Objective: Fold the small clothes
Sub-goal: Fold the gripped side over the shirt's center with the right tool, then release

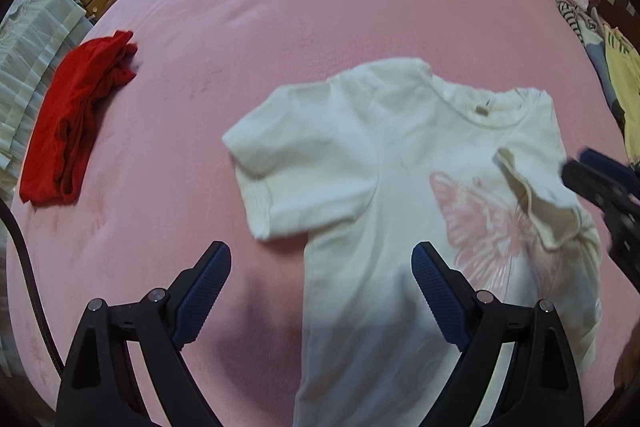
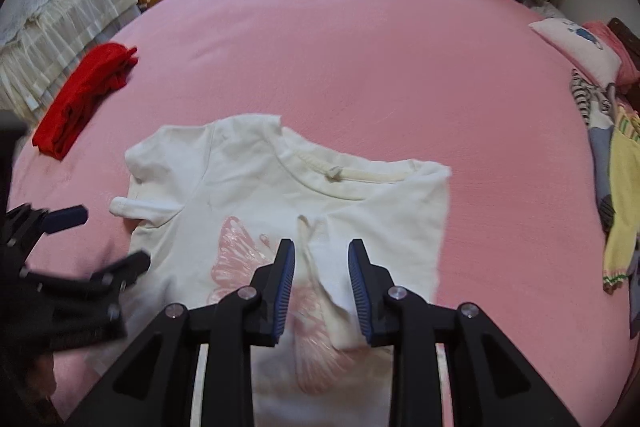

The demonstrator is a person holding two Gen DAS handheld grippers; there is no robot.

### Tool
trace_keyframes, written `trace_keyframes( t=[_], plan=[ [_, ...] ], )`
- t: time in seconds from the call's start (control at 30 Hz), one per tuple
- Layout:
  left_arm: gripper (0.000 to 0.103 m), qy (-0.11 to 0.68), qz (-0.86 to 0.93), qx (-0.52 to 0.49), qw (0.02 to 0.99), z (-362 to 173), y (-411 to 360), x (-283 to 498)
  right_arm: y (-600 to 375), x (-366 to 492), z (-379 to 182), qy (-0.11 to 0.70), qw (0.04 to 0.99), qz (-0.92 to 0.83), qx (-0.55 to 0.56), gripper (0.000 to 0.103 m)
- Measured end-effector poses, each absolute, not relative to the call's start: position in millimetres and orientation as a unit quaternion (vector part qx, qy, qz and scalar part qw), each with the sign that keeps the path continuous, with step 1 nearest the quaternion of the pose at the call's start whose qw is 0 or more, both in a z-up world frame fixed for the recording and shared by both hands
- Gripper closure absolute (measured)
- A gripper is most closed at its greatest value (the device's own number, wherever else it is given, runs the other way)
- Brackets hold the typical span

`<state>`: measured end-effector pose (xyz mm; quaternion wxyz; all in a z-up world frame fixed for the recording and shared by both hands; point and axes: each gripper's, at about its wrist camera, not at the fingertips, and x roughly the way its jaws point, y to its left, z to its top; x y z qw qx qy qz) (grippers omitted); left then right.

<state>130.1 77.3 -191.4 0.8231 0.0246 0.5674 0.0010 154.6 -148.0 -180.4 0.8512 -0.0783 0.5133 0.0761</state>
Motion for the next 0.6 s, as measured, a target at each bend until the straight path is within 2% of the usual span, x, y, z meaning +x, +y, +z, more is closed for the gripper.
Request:
trace_keyframes(
  t=[0.2, 0.5, 0.6],
  plan=[
    [0.012, 0.565, -0.052, 0.034, 0.823, -194.1, 42.3, 167.1, -191.5, 133.9, -173.3, 0.504, 0.859, 0.058, -0.064, 0.071],
    [0.012, 0.567, -0.129, 0.06, 0.811, -204.6, -32.8, 194.5, -236.8, 128.8, -215.3, 0.543, 0.84, -0.008, 0.008, 0.071],
    [0.012, 0.569, -0.135, 0.067, 0.808, -213.8, -50.0, 201.4, -235.7, 120.7, -225.8, 0.557, 0.83, -0.01, 0.002, 0.071]
  ],
)
